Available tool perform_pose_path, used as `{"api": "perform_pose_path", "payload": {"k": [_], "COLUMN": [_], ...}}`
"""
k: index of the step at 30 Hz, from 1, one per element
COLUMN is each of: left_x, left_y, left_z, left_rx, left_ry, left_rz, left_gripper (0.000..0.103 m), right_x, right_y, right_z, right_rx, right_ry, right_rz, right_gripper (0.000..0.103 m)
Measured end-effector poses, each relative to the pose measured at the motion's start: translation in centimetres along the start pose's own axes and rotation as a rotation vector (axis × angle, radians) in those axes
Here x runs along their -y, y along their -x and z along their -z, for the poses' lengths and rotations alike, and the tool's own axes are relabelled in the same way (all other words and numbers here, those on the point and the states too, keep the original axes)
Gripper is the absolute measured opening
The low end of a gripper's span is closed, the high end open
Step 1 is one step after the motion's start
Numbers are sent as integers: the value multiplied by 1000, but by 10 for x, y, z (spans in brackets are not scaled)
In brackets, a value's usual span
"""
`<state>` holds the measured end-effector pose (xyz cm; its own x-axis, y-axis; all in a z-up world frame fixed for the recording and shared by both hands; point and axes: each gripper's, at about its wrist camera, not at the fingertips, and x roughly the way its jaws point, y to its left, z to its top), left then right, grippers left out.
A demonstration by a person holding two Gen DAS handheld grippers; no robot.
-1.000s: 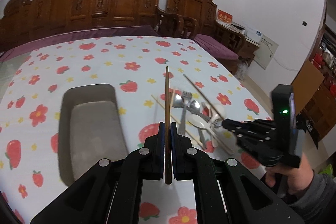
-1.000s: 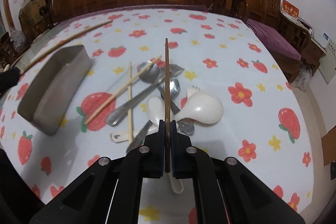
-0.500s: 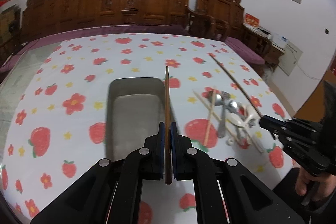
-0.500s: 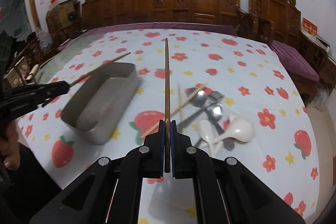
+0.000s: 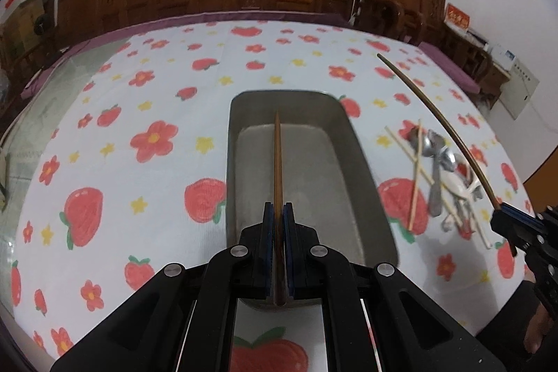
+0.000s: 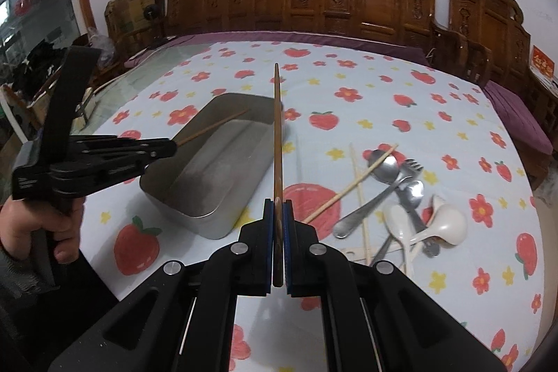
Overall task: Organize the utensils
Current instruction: 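Carry both chopsticks over the steel tray and open both tools to drop them inside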
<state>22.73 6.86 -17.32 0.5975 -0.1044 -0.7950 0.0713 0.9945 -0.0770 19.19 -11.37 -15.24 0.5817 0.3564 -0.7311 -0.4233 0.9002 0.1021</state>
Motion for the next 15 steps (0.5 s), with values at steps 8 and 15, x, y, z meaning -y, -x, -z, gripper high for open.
{"api": "perform_pose_path", "payload": {"k": [8,15], "left_x": [3,0], "left_y": [-16,-12], "left_z": [-1,-4], "left_rx": [-29,-27], "left_ry": [-12,1], "left_rz": [-8,13], "left_gripper": [5,17], "right_x": [-11,-20], "right_y": [-10,-16], "right_z": [2,-1], "right_rx": [-31,-48], "right_ry": [28,38], "right_rz": [-16,-30], "right_gripper": [6,6]}}
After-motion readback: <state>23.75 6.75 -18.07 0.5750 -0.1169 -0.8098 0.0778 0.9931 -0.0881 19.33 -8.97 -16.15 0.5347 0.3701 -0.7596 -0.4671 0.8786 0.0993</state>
